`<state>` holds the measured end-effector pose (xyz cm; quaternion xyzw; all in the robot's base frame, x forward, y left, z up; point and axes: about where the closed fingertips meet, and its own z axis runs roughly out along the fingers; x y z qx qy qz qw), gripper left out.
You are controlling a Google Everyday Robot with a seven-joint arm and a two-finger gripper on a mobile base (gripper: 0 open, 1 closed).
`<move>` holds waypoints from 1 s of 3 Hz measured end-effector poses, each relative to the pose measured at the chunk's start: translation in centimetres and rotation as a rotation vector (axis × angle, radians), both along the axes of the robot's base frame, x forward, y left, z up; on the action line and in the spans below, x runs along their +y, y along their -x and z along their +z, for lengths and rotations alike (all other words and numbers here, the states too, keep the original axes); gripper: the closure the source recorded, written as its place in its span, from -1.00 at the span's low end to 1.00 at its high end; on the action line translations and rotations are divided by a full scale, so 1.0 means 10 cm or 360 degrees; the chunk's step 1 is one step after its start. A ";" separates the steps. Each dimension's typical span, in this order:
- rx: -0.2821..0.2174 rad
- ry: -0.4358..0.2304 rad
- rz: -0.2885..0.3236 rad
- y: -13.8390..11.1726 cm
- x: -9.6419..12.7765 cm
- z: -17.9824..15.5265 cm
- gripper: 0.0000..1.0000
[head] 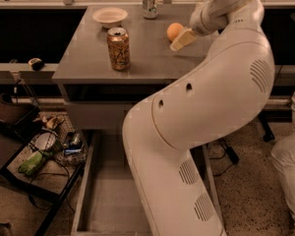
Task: Pick orange from middle drawer and place on counter
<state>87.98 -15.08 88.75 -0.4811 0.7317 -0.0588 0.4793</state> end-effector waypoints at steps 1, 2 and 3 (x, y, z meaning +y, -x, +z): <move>-0.0008 0.0149 -0.0043 0.34 -0.11 0.42 -1.00; -0.0040 0.0224 -0.0123 0.78 -0.22 0.81 -1.00; -0.0150 0.0108 -0.0215 1.41 -0.43 1.14 -1.00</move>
Offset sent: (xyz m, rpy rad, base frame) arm -0.1599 -0.0419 0.1106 -0.1211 0.0020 -0.2151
